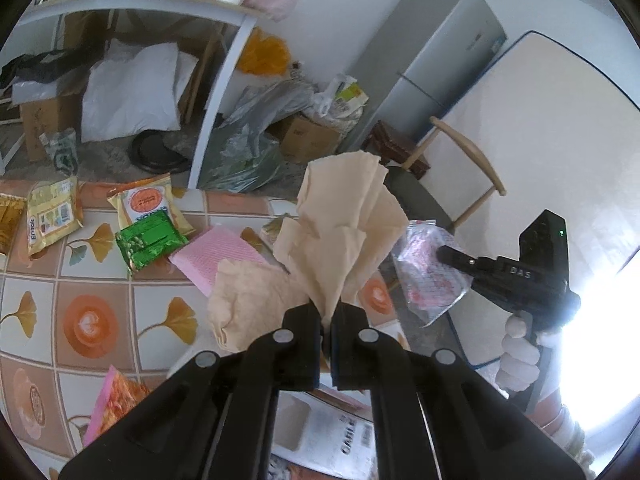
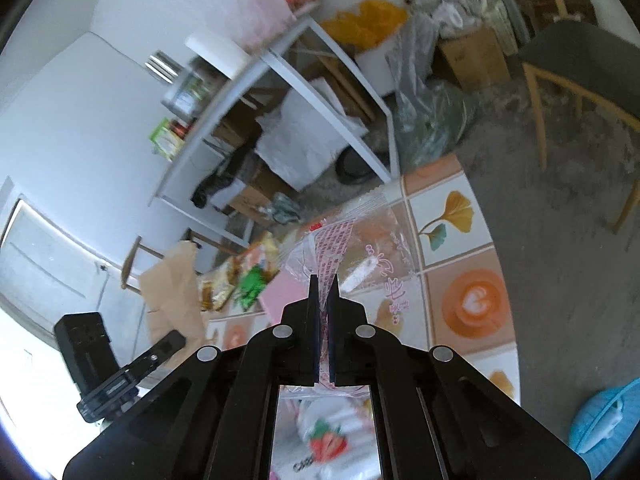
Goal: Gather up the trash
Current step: 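Carry tissues and plastic bag to the blue wastebasket and open both tools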
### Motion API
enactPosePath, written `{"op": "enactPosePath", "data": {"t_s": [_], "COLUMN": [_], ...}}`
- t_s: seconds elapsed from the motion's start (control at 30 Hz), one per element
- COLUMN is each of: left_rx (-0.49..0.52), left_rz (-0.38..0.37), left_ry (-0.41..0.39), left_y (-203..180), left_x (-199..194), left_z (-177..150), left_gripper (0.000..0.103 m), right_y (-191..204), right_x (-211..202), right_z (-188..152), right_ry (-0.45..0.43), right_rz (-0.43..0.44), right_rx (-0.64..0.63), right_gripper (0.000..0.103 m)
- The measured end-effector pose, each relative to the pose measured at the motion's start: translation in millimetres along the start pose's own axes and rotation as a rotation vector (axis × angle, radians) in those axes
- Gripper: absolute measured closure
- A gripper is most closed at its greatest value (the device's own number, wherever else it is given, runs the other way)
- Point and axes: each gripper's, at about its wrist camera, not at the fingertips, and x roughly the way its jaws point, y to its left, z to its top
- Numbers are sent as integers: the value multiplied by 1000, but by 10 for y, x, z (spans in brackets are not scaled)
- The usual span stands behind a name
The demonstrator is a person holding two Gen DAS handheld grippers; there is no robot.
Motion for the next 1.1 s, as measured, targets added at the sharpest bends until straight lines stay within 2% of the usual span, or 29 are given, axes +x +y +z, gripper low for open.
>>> {"op": "enactPosePath", "data": {"t_s": [0.27,0.37,0.53,0.63,0.83,0.97,1.1], "left_rx": [91,127,178,209,252,274,304], "left_rz": [-86,-135,-216,-270,-356,-389,-386], "left_ry": [20,40,92,140,292,379,459], "left_y": [-528,-808,-1277,-1598,-2264,-2651,-3012], "left_x": [-304,-345,-293,-171,243,546,894], "left_z": [-266,-449,-767,-993,-1507,-1784,-2060], "left_gripper": [100,100,100,100,100,100,100], "right_y": [-67,-196,-479,-696,-1291,-1648,-2003], "right_x": [-827,-1190,-1649,-1922,-2398,-2665,-2861], "right_z": [-422,-736,-1196,-1496,-2136,-2497,-2797], "right_ry": [-76,-109,-154,-197,-294,-361,-418], "right_rz": [35,51,24,1,-55,-111,-143], "right_rx": [66,108,185,244,423,531,629], "right_gripper": [101,101,101,101,101,101,101]}}
